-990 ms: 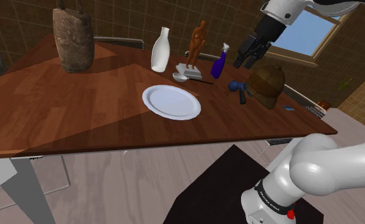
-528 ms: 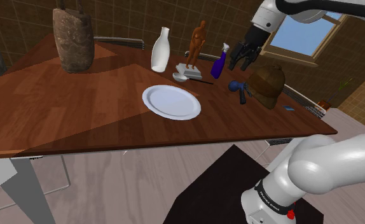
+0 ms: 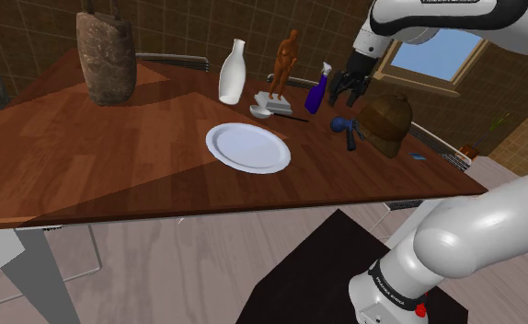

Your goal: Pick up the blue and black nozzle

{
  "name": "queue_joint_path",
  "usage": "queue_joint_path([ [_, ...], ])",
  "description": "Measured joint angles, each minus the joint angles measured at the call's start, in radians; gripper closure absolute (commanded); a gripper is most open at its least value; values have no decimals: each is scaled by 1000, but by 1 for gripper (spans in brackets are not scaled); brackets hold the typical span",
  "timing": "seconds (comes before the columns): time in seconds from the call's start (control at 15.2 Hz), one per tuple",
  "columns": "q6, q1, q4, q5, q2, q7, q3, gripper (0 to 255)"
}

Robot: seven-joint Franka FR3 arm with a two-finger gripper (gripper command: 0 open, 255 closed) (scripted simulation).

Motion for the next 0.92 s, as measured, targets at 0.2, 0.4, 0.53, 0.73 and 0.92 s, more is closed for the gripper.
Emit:
queue_joint_path([
  [0.2, 13, -22, 61, -11, 97, -19, -36, 0],
  [0.4, 18, -45, 114, -20, 179, -37, -68, 0],
  [0.53, 27, -63, 153, -22, 244, -52, -92, 0],
  [0.73, 27, -88, 230, -18, 344, -71, -122, 0],
  [0.92, 24, -117, 302, -12, 437, -91, -150, 0],
])
